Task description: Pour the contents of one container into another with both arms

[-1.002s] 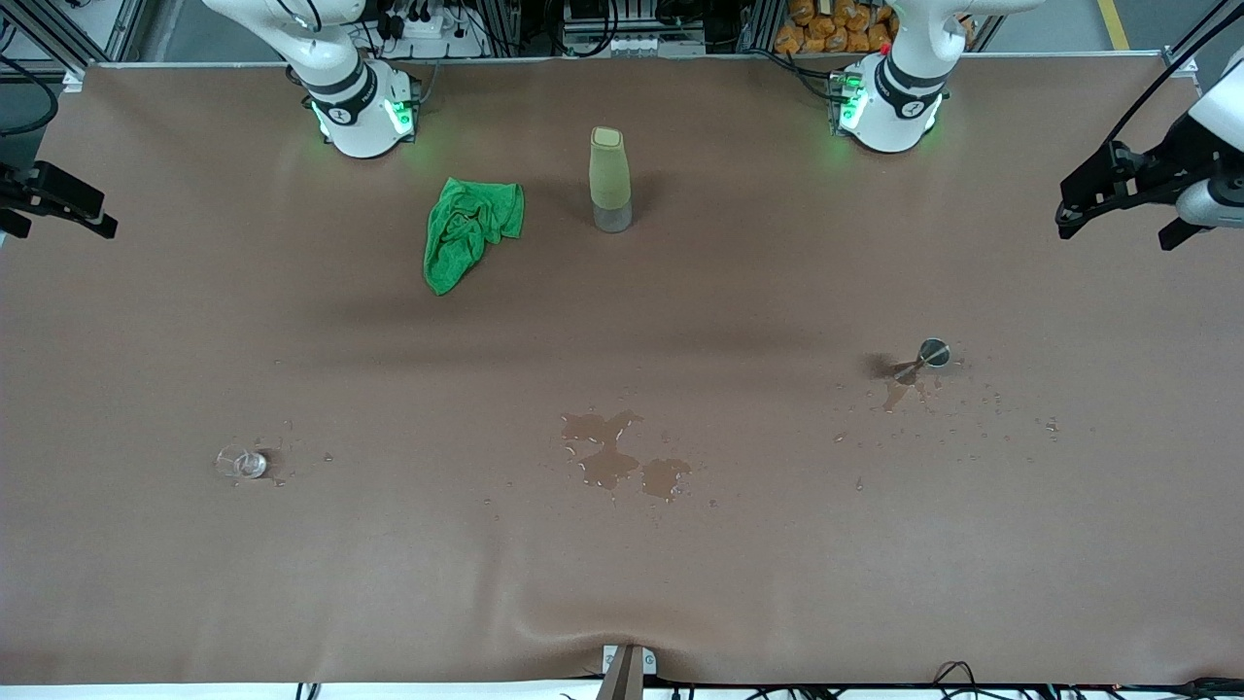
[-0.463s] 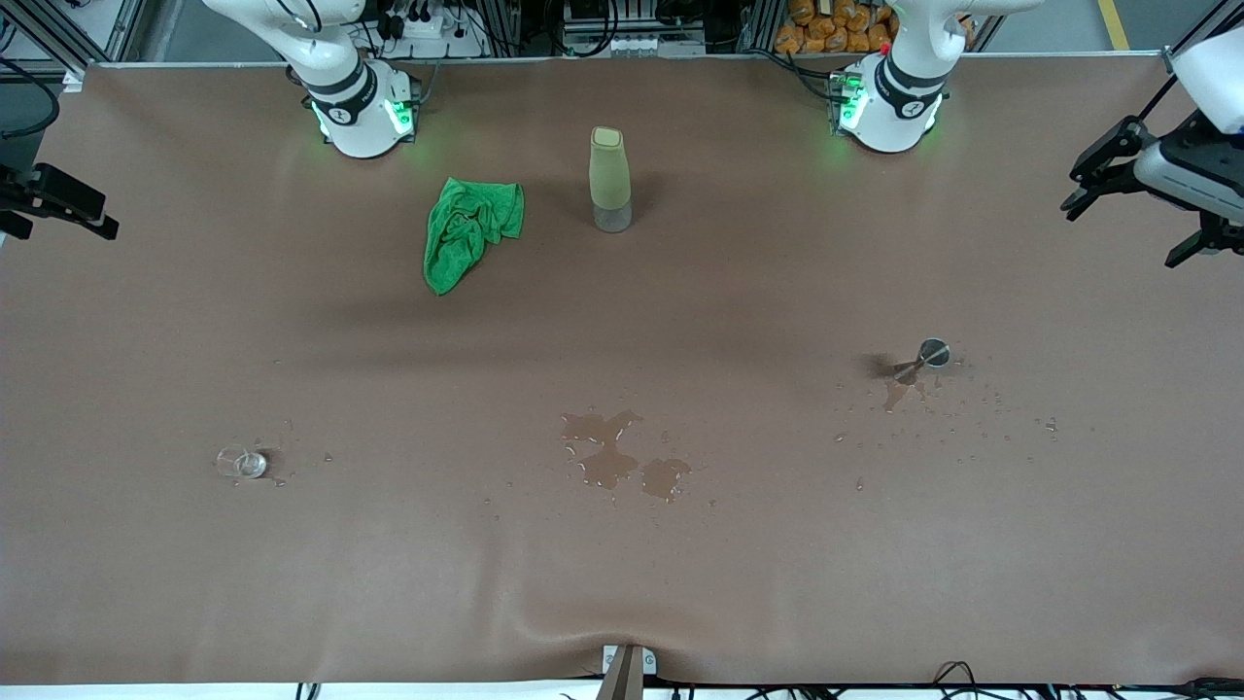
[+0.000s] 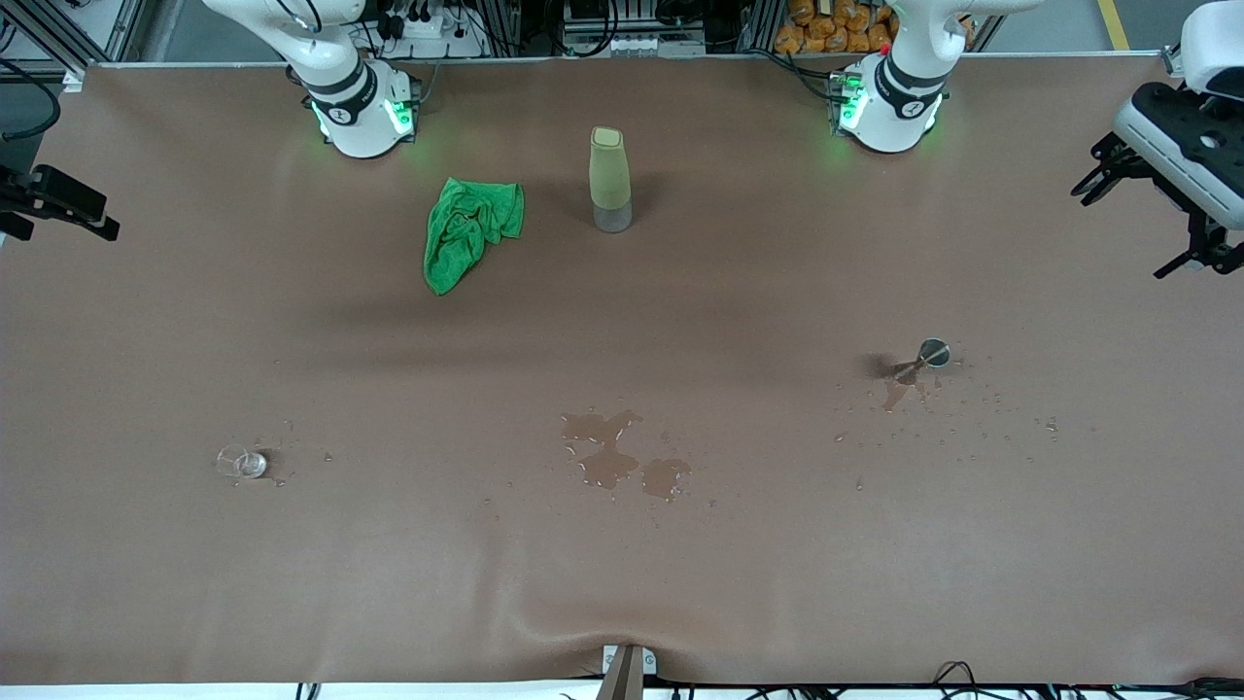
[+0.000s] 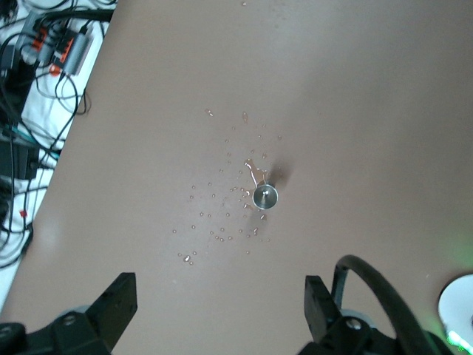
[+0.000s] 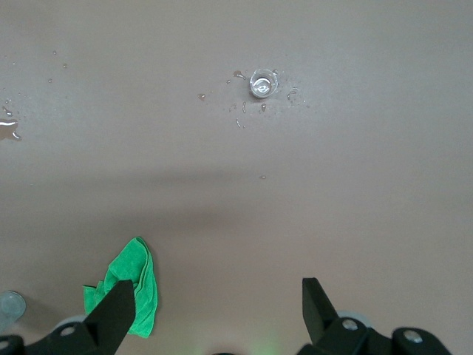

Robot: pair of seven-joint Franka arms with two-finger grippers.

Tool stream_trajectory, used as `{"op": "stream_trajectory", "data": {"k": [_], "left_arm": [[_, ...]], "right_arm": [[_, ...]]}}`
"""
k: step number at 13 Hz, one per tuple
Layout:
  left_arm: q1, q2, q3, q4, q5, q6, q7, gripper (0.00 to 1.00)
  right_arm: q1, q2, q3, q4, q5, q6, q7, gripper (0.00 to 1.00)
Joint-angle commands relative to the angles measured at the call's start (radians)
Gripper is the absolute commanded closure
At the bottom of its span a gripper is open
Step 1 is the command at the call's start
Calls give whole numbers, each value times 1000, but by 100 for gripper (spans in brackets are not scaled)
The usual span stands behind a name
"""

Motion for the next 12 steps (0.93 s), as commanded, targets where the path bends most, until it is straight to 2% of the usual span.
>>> {"op": "stream_trajectory", "data": {"k": [1, 4, 8, 12], "left_arm": [[14, -16, 6, -2, -52, -8, 69, 0], [131, -13, 13, -17, -234, -30, 111, 0], [234, -12, 15, -57, -331, -39, 245, 0], [368, -9, 15, -167, -484, -44, 377, 0]], "right_arm": [[1, 4, 0, 8, -9, -1, 16, 0], [1, 4, 0, 8, -9, -1, 16, 0], [-1, 4, 0, 8, -8, 0, 16, 0], [-25, 7, -1, 8, 38, 5, 11, 0]]}}
